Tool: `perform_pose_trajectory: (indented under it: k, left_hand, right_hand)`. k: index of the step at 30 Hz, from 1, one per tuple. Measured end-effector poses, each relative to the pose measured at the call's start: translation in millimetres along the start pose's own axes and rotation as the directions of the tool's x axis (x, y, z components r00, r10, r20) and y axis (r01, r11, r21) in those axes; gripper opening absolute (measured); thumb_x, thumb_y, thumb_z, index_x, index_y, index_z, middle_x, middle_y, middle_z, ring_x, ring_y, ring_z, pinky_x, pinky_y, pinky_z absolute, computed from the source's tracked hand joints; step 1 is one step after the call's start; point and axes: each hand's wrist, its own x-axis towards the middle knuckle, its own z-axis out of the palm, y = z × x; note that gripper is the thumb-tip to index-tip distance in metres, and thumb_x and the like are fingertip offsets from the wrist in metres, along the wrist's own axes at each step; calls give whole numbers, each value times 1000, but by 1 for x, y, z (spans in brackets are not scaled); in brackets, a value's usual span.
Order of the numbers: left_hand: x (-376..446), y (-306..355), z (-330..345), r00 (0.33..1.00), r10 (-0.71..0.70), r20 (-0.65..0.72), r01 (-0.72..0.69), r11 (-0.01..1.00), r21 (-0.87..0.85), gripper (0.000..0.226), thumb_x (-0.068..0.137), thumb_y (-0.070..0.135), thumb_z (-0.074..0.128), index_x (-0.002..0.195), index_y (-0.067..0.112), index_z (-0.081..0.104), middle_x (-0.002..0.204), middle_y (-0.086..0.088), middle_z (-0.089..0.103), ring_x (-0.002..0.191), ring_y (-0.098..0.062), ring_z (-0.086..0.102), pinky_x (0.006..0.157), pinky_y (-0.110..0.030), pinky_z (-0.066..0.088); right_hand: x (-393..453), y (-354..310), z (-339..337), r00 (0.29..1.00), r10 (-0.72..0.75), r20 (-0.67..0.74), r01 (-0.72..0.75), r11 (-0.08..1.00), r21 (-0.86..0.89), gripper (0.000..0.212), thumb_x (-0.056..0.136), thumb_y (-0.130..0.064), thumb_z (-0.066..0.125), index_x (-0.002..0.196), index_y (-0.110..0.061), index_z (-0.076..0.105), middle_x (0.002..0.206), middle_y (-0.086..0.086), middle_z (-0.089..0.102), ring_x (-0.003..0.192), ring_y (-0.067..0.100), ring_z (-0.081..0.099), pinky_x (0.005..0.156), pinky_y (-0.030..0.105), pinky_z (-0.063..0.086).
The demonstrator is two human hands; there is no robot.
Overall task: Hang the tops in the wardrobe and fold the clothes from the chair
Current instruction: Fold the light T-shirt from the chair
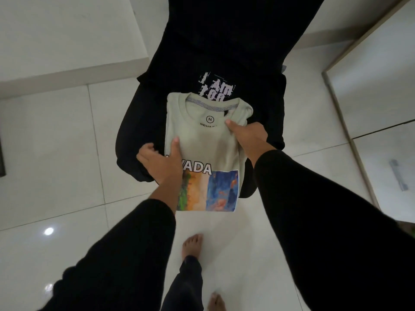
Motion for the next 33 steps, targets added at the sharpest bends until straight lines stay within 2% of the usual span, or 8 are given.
perform_pose_trajectory:
  k: [2, 6, 9, 14, 19, 25, 29, 33]
  left_hand:
    - [-17, -17, -7, 999, -53, 1, 53, 999, -13, 69, 74, 48, 72, 120, 6, 41, 123, -8, 39, 102, -17, 45, 87, -24, 40]
    - [-34, -53, -19, 957, -281, 72, 285, 958, -43, 74, 76, 56, 66, 123, 7, 37, 122, -6, 35, 103, -15, 41, 91, -27, 41]
    - [-42, -74, -24, 793, -419, 442, 478, 878, -27, 74, 83, 60, 52, 134, 9, 37, 123, -4, 49, 114, -23, 51, 99, -35, 43]
    - [-39, -88, -36, 693, -346, 633, 312, 935, 169, 64, 79, 52, 65, 127, 11, 54, 123, -6, 60, 105, -24, 58, 95, -33, 48]
    - [-44, -80, -82, 619, -378, 688, 319, 922, 219, 48, 77, 37, 73, 115, 13, 58, 108, -2, 64, 82, -13, 61, 78, -22, 46]
    - [-44, -8, -171, 481, -490, 727, 338, 869, 362, 44, 78, 44, 67, 111, 18, 56, 103, -1, 63, 109, -25, 53, 111, -51, 25]
    - [-46, 75, -215, 485, -316, 815, 482, 875, 52, 76, 61, 41, 76, 127, 11, 54, 93, -5, 73, 94, -24, 64, 95, -51, 46]
    - [-80, 168, -221, 451, 50, 891, 569, 753, -331, 94, 56, 41, 80, 140, 16, 44, 130, -10, 60, 117, -30, 57, 90, -59, 46]
  right_hand:
    - [-4, 5, 1, 998, -17, 68, 17, 1000, -5, 56, 76, -42, 74, 117, -7, 57, 108, 4, 62, 85, 16, 56, 67, 23, 45]
    - [-12, 12, 9, 993, -71, 96, 67, 997, 45, 47, 79, -35, 72, 119, -12, 60, 114, 5, 65, 100, 22, 62, 90, 32, 51]
    - [-18, 15, 14, 987, -125, 99, 106, 979, 176, 41, 85, -27, 68, 122, -11, 59, 113, 5, 65, 94, 17, 62, 90, 29, 50]
    - [-30, 21, 14, 974, -201, 105, 147, 910, 387, 37, 91, -21, 61, 125, -7, 54, 112, 7, 63, 89, 17, 60, 78, 25, 51]
    - [-52, 25, 2, 957, -212, 199, 62, 818, 572, 39, 94, -26, 56, 130, -13, 49, 120, 9, 62, 106, 26, 62, 95, 42, 50]
    - [-112, 2, -48, 943, -190, 273, -67, 694, 717, 41, 98, -23, 50, 136, -10, 43, 122, 9, 60, 104, 26, 60, 94, 41, 48]
    - [-150, -27, -112, 958, -176, 226, -95, 551, 829, 44, 96, -28, 52, 135, -9, 46, 124, 14, 61, 99, 25, 63, 94, 41, 50]
    - [-184, -54, -194, 978, -148, 147, -91, 331, 939, 45, 95, -35, 52, 133, -13, 48, 123, 13, 63, 108, 28, 62, 89, 42, 52]
